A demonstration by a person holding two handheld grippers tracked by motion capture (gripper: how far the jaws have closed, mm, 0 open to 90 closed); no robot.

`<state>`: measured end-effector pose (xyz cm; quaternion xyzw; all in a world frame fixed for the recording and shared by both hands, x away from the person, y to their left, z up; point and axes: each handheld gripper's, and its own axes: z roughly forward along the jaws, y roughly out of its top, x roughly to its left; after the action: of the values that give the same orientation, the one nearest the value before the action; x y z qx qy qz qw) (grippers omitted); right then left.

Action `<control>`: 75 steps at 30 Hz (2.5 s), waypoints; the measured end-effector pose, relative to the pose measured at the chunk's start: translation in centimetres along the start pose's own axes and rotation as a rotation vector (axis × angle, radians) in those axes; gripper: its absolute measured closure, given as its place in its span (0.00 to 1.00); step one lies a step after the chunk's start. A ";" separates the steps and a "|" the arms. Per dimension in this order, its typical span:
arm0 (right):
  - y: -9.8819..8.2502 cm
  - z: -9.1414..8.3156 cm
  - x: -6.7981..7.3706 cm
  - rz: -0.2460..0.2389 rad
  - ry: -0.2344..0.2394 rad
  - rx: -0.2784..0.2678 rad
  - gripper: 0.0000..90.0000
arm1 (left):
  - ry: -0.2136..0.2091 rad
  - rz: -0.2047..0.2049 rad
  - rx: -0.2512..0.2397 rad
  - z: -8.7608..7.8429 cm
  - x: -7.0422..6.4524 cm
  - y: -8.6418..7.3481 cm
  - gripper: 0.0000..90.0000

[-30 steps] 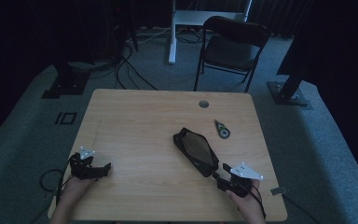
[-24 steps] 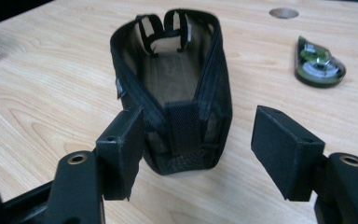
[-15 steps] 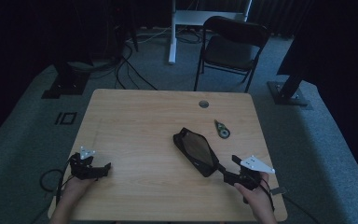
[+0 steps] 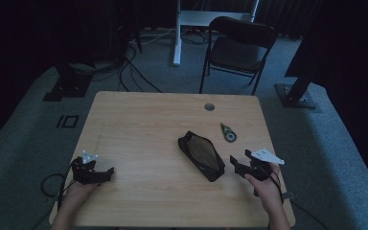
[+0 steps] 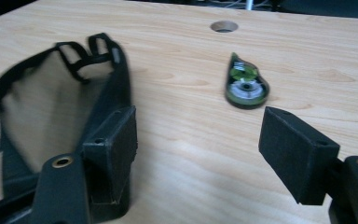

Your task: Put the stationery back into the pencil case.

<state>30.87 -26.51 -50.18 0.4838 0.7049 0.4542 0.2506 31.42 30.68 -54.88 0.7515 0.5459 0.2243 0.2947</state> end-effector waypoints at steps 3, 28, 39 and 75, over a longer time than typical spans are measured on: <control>0.0 1.0 -0.6 0.007 -0.019 0.008 0.31 | 0.000 0.000 0.000 0.0 0.0 0.0 0.00; 2.2 8.8 -3.0 -0.010 -0.070 0.111 0.25 | 0.004 -0.007 0.000 0.0 -0.1 0.0 0.00; 3.3 11.8 -4.4 -0.026 -0.084 0.145 0.26 | 0.003 -0.007 0.000 0.0 -0.1 0.0 0.00; 3.8 16.3 -5.1 -0.032 -0.093 0.230 0.53 | 0.004 -0.007 0.000 0.0 -0.1 0.0 0.00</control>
<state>47.62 -24.20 -54.81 0.5185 0.7476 0.3434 0.2331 31.37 30.62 -54.88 0.7491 0.5493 0.2247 0.2943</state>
